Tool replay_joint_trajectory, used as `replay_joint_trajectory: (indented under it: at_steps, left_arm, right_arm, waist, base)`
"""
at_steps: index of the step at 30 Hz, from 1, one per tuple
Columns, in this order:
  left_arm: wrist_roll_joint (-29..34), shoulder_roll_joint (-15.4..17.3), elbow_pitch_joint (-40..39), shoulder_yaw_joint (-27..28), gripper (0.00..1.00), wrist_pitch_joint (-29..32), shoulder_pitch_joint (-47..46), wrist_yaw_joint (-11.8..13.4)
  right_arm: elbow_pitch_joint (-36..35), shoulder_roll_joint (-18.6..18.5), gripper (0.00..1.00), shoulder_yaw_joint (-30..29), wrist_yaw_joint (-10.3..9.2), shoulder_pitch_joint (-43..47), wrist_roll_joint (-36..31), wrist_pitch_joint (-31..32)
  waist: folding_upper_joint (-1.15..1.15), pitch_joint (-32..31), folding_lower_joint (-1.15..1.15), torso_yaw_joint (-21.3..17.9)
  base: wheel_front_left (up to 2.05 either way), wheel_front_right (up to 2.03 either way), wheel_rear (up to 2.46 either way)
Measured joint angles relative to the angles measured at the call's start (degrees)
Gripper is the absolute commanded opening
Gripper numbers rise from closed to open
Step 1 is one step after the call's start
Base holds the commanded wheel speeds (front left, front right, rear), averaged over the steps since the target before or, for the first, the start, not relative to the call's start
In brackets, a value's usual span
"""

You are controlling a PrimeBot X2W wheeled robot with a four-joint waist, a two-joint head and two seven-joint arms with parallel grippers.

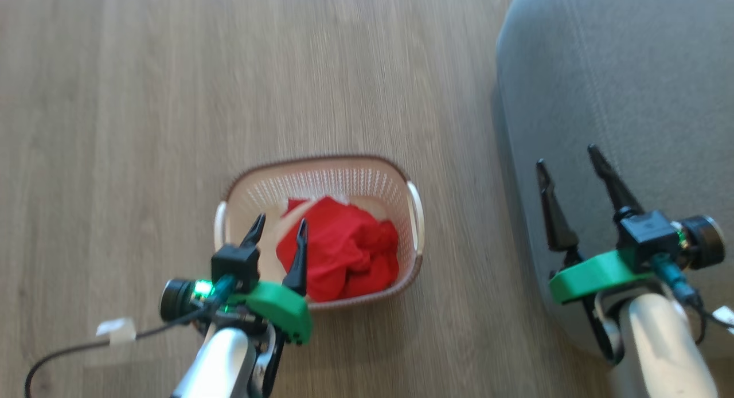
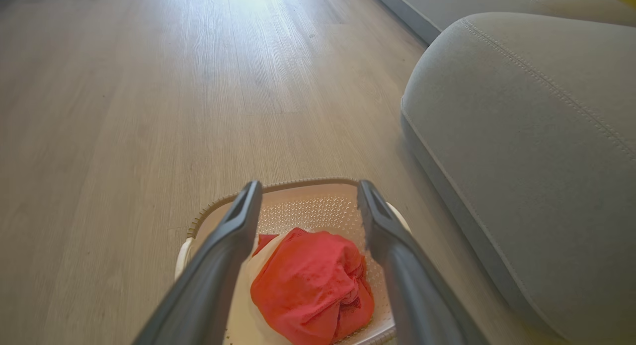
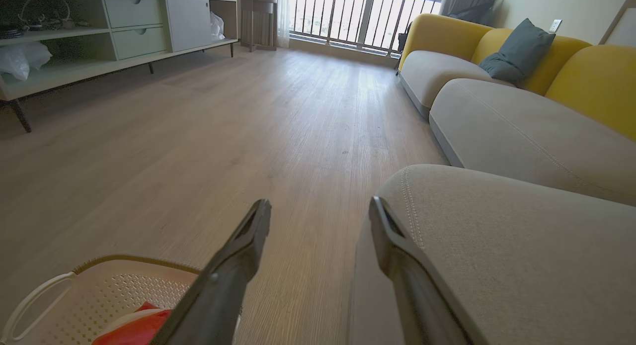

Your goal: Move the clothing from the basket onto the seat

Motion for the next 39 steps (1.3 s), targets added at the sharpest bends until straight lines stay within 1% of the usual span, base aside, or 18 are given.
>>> replay_joint_trajectory:
  at_steps: [2, 8, 10, 12, 13, 14, 15, 16, 20, 25, 26, 27, 30, 32, 33, 36, 39]
  left_arm:
    - [0.0, -0.2, 3.1, -1.0, 1.0, 0.0, -3.0, 0.0]
    - [0.0, -0.3, 16.2, -6.1, 1.0, -0.1, -12.2, 0.0]
    - [-1.0, -0.3, 20.1, -7.7, 1.0, -0.1, -15.2, -0.5]
    - [-1.4, -0.4, 23.6, -9.3, 1.0, -0.1, -18.3, -0.6]
    - [-1.4, -0.4, 23.6, -9.3, 1.0, -0.1, -18.3, -0.6]
    - [-1.9, -0.4, 25.5, -10.0, 1.0, -0.1, -19.8, -1.1]
    - [-3.2, -0.5, 29.1, -11.6, 1.0, -0.1, -23.0, -1.6]
    - [-3.2, -0.5, 29.1, -11.6, 1.0, -0.1, -23.0, -1.6]
    - [-5.9, -0.5, 33.6, -15.1, 1.0, -0.1, -28.8, -2.9]
    - [-12.1, -0.6, 37.7, -19.3, 1.0, 0.0, -33.9, -5.7]
    - [-12.8, -0.6, 38.2, -20.2, 1.0, 0.1, -34.5, -5.3]
    - [-12.5, -0.7, 39.6, -21.7, 1.0, 0.8, -35.3, -3.4]
    - [-14.5, -0.6, 40.9, -23.6, 1.0, 3.4, -36.9, -1.3]
    - [-14.3, -0.6, 41.5, -26.0, 1.0, 3.7, -38.2, 1.0]
    - [-14.4, -0.7, 42.1, -26.5, 1.0, 3.7, -39.1, 1.1]
    - [-15.8, -0.6, 44.6, -26.7, 1.0, 4.0, -42.4, 2.4]
    - [-17.2, -0.6, 45.5, -27.1, 1.0, 4.2, -44.5, 2.5]
  right_arm:
    - [0.0, -0.5, 1.0, -0.6, 0.0, -1.0, 0.5, 0.0]
    - [0.7, -1.6, 1.0, -0.6, 0.01, -3.9, 0.8, 0.0]
    - [0.7, -1.8, 1.0, -0.6, 0.01, -5.1, 1.4, 0.0]
    - [0.6, -1.9, 1.0, -0.7, 0.01, -5.9, 1.5, 0.0]
    - [0.6, -1.9, 1.0, -0.7, 0.01, -5.9, 1.5, 0.0]
    - [0.6, -1.9, 1.0, -0.8, 0.01, -6.3, 1.7, 0.0]
    - [0.4, -2.0, 1.0, -0.8, 0.01, -6.9, 1.8, 0.0]
    - [0.4, -2.0, 1.0, -0.8, 0.01, -6.9, 1.8, 0.0]
    - [-0.2, -2.1, 1.0, -0.8, 0.01, -7.9, 2.6, 0.0]
    - [-0.2, -2.1, 1.0, -0.6, 0.01, -8.5, 2.7, 0.0]
    - [-0.2, -2.1, 1.0, -0.4, 0.01, -8.9, 2.7, 0.0]
    - [-0.3, -2.1, 1.0, -0.3, 0.01, -9.3, 2.8, 0.0]
    - [-0.6, -2.0, 1.0, 0.0, 0.01, -10.5, 3.3, 0.0]
    - [-1.0, -2.0, 1.0, 0.2, 0.0, -11.1, 3.4, -0.2]
    - [-1.4, -1.9, 1.0, 0.4, 0.0, -11.2, 3.6, -0.2]
    - [-2.2, -1.9, 1.0, 1.0, -0.05, -11.8, 3.7, -0.3]
    - [-2.8, -1.8, 1.0, 1.5, -0.05, -12.6, 3.9, -0.6]
  waist:
    - [0.0, 2.7, 0.0, -0.2]
    - [0.0, 11.4, 0.01, -1.3]
    - [0.0, 14.1, 0.01, -1.8]
    - [0.0, 16.9, 0.01, -2.3]
    - [0.0, 16.9, 0.01, -2.3]
    - [0.0, 18.2, 0.01, -2.6]
    - [0.0, 20.8, 0.0, -3.2]
    - [0.0, 20.8, 0.0, -3.2]
    - [0.0, 25.7, 0.0, -4.2]
    - [0.0, 30.3, 0.0, -5.2]
    - [0.0, 31.0, 0.0, -5.4]
    - [0.0, 31.7, 0.0, -5.5]
    - [0.0, 33.4, 0.0, -6.1]
    - [0.0, 34.4, 0.0, -6.3]
    - [0.0, 34.9, 0.0, -6.5]
    - [0.0, 36.5, 0.0, -7.1]
    - [0.0, 37.8, 0.0, -7.9]
  base:
    - [0.0, 0.0, 0.0]
    - [0.0, 0.0, 0.0]
    - [0.0, 0.0, 0.0]
    - [0.0, 0.0, 0.0]
    - [0.0, 0.0, 0.0]
    - [0.0, 0.0, 0.0]
    - [0.0, 0.0, 0.0]
    - [0.0, 0.0, 0.0]
    - [0.0, 0.0, 0.0]
    - [0.0, 0.0, 0.0]
    - [0.0, 0.0, 0.0]
    - [0.0, 0.0, 0.0]
    - [0.0, 0.0, 0.0]
    - [0.0, 0.0, 0.0]
    - [0.0, 0.0, 0.0]
    - [0.0, 0.0, 0.0]
    - [0.0, 0.0, 0.0]
